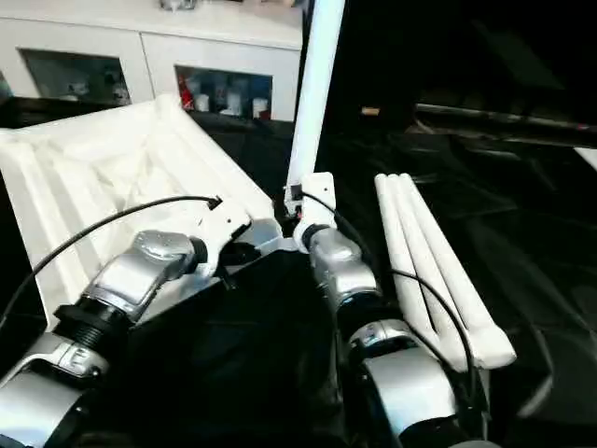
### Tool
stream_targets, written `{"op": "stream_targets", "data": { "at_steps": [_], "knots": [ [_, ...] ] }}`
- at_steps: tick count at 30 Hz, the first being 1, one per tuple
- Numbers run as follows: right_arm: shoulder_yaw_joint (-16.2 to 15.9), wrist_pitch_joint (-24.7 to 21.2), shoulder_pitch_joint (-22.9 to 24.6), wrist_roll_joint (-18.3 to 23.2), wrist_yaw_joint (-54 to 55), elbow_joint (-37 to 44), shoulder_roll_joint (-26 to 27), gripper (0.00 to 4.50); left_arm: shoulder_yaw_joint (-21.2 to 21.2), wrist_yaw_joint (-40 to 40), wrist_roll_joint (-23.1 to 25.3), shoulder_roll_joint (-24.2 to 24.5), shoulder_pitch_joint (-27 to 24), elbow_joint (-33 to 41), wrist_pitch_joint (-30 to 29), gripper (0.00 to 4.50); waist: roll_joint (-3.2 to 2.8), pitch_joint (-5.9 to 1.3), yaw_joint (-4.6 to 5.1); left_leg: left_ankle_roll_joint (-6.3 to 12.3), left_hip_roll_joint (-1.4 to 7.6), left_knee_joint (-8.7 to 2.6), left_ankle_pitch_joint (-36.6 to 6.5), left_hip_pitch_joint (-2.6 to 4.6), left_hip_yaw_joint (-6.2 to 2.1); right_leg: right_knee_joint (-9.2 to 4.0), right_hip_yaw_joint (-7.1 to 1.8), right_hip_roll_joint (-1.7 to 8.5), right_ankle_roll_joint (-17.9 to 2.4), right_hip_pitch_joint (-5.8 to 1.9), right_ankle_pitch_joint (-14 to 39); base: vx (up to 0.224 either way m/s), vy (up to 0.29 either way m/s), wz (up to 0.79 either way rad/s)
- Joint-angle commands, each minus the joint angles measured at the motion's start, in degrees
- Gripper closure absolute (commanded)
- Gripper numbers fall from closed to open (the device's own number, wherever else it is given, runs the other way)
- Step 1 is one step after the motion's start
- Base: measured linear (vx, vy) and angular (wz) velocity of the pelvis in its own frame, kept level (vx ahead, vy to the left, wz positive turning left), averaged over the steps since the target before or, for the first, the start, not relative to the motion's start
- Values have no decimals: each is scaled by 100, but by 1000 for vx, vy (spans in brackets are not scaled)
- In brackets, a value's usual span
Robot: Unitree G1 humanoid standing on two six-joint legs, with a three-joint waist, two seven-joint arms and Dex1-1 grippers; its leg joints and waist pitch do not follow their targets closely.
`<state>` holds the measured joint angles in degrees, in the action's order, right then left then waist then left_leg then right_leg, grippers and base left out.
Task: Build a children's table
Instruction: Insert table leg to table base, then rotate leg to tighten
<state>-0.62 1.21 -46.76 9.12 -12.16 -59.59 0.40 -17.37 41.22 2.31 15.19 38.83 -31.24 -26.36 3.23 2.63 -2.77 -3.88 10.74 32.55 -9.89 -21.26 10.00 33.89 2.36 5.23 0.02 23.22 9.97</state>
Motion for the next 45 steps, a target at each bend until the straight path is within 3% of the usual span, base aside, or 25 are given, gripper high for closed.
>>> {"op": "stream_targets", "data": {
  "at_steps": [1,3,6,8,9,12,16,20,26,30,42,43,45],
  "knots": [
    [-33,-203,81,-26,-263,83,-231,130,15,-11,135,177,41,46,109,450,-103,-324,-34,-120,208,-465,-2093,79,-44,-419,-193,276,-970,-175,1560,0,0,0],
    [-104,-245,111,-33,-571,277,-318,119,26,12,125,215,9,97,104,450,-89,-352,-83,-32,206,-431,-1574,54,-15,-353,-186,262,-1050,-213,999,0,0,0],
    [-382,-338,424,-10,-1468,1076,-615,87,16,279,63,337,-118,281,258,450,-95,-410,-145,282,180,-323,-314,-6,15,-163,-159,219,-1336,-314,-774,17,-13,0],
    [-483,-419,616,35,-1899,1516,-766,75,-10,406,39,404,-181,364,265,450,-107,-405,-150,373,193,-303,-102,-18,22,-129,-153,199,-1409,-320,-1153,0,0,0],
    [-593,-516,798,93,-2301,1918,-928,62,-37,498,34,459,-227,399,392,450,-70,-404,-146,406,175,-285,-136,2,44,-130,-152,177,-1497,-325,-1224,0,0,0],
    [-794,-679,1112,183,-2935,2571,-1260,51,-75,682,7,559,-324,442,700,450,-77,-382,-159,411,202,-303,-378,15,39,-166,-154,197,-1491,-332,-846,0,0,0],
    [-928,-762,1396,213,-3395,3036,-1598,45,-71,1028,-148,679,-530,601,1194,450,-79,-337,-172,198,240,-348,-942,58,36,-263,-168,215,-1336,-286,266,0,0,0],
    [-959,-914,1650,265,-3750,3426,-1828,45,-110,1637,-392,879,-815,1005,1563,450,-77,-311,-193,27,243,-379,-1236,68,36,-300,-186,212,-1216,-262,857,0,0,0],
    [-1233,-1231,1946,216,-4283,3813,-2140,45,-131,1955,-516,1033,-1020,1262,1607,450,-65,-317,-276,50,239,-356,-1066,77,53,-265,-196,209,-1163,-250,763,0,0,0],
    [-1366,-1249,2082,156,-4434,3934,-2234,45,-84,2190,-633,1088,-1159,1513,1544,450,-46,-317,-269,45,229,-348,-1086,64,53,-273,-201,214,-1094,-253,944,0,0,0],
    [-1375,-1262,2030,-32,-4225,3680,-2090,45,-39,2344,-622,1114,-1243,1691,1470,450,-65,-343,-268,66,218,-316,-945,78,57,-234,-196,201,-1191,-252,743,0,0,0],
    [-1373,-1252,2019,-43,-4197,3648,-2068,71,-35,2331,-610,1108,-1239,1685,1471,450,-74,-338,-266,55,214,-317,-944,68,55,-232,-195,198,-1202,-251,733,0,0,0],
    [-1358,-1250,2005,-44,-4154,3613,-2026,79,-28,2327,-597,1097,-1237,1681,1469,450,-64,-343,-266,45,213,-310,-953,75,58,-227,-195,195,-1211,-252,706,0,0,0]
  ]
}}
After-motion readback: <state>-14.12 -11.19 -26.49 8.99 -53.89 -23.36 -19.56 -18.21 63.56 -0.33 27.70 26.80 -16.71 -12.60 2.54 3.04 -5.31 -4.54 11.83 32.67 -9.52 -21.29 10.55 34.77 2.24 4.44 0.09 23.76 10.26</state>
